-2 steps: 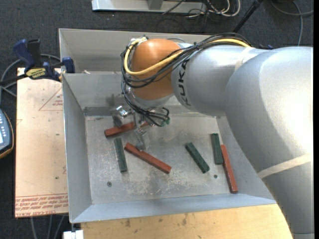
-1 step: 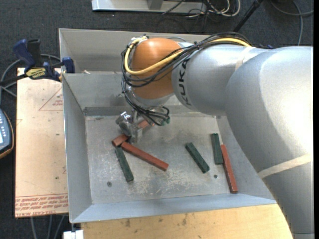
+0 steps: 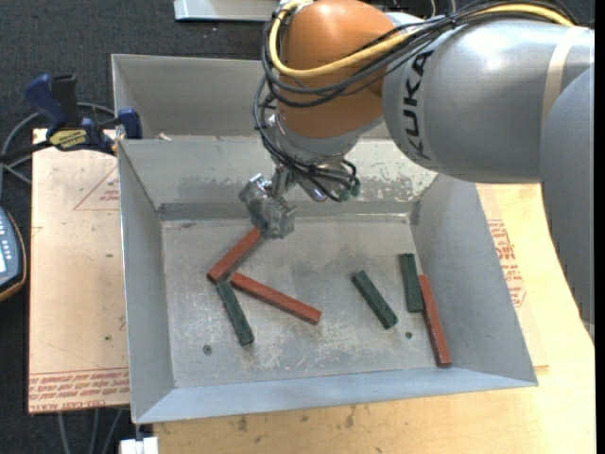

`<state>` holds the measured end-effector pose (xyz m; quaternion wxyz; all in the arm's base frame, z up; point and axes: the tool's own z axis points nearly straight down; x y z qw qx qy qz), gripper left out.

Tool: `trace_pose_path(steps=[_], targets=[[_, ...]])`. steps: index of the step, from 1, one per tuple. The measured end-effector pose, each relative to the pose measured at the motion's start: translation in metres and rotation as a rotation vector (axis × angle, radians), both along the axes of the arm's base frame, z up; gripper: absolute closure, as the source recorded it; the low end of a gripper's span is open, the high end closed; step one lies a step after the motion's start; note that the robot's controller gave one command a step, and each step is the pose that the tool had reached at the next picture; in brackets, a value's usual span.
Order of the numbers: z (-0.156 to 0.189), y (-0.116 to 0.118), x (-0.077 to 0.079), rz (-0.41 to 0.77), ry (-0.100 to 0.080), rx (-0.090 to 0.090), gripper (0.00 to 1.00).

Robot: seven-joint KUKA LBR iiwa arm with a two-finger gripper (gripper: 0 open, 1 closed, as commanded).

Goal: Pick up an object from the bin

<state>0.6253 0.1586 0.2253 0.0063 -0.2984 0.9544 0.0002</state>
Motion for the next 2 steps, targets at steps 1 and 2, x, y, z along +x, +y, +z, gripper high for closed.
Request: trace_pose_path(steps=[1,2], targets=[[-0.005,-0.001,-0.001,-0.001,0.008,-0.002,0.00],[-0.156,0.001,0.003,-0.075,0.017,-0.004,0.00]])
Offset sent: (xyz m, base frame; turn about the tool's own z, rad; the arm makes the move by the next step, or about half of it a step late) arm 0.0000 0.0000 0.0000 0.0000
